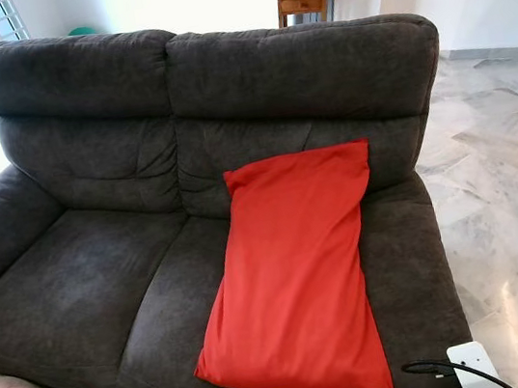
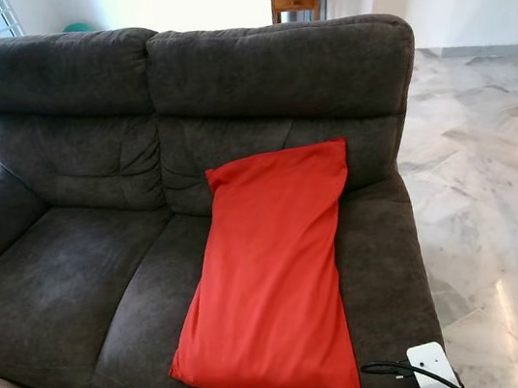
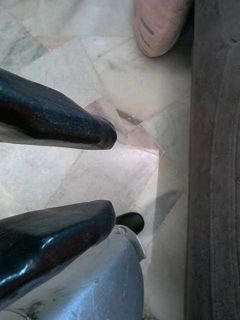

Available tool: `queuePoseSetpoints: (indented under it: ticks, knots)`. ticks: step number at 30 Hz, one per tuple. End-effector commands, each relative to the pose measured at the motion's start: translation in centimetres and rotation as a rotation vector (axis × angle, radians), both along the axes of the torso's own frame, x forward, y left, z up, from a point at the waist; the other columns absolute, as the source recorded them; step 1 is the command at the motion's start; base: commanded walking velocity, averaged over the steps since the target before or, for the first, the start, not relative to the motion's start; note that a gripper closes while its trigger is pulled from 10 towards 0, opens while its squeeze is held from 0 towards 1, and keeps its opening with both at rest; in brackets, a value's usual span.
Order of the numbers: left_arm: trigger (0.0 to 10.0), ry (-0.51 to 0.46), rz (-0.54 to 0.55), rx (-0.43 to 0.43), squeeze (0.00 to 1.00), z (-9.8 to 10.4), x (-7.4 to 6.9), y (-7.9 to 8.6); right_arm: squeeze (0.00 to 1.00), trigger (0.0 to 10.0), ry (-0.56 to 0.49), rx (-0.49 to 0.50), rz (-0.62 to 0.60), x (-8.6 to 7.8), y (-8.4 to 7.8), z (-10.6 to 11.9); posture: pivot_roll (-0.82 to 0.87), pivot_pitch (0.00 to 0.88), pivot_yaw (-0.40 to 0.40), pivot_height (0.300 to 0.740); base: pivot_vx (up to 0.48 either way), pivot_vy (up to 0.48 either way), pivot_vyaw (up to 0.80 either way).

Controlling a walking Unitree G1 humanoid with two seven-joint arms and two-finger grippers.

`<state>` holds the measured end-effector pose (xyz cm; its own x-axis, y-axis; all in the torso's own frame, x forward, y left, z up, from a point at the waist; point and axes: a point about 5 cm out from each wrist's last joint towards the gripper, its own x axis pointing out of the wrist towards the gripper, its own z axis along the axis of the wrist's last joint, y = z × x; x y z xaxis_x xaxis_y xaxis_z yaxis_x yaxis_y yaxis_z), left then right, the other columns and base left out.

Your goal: Move the pillow to the sofa from floor

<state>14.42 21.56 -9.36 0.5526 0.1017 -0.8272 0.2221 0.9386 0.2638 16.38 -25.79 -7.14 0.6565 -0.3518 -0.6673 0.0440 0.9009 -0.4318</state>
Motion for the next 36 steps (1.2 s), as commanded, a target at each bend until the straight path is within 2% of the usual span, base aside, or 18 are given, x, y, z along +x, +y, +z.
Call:
queuePoseSetpoints:
  ticks: [1, 8, 18, 36]
  knots:
    - [10.0, 0.015, 0.000, 0.015, 0.00, -0.03, -0.27, 0.49, 0.00, 10.0, -0.024, -0.002, -0.008, 0.60, -0.19, 0.35, -0.02, 0.009, -0.022, 0.740, 0.000, 0.251, 0.00]
    - [10.0, 0.044, 0.024, 0.026, 0.00, -0.26, -1.22, 1.09, 0.00, 10.0, -0.027, 0.006, -0.008, 0.72, 0.08, 0.32, -0.02, 0.023, -0.020, 0.740, 0.000, 0.252, 0.00]
    - [10.0, 0.047, 0.023, 0.020, 0.00, -0.36, -1.02, 0.47, 0.00, 10.0, -0.023, 0.007, -0.007, 0.55, 0.18, 0.21, -0.02, 0.036, -0.022, 0.740, 0.000, 0.269, 0.00]
    - [10.0, 0.047, 0.024, 0.021, 0.00, -0.36, -1.02, 0.46, 0.00, 10.0, -0.023, 0.007, -0.007, 0.55, 0.18, 0.21, -0.02, 0.036, -0.022, 0.740, 0.000, 0.274, 0.00]
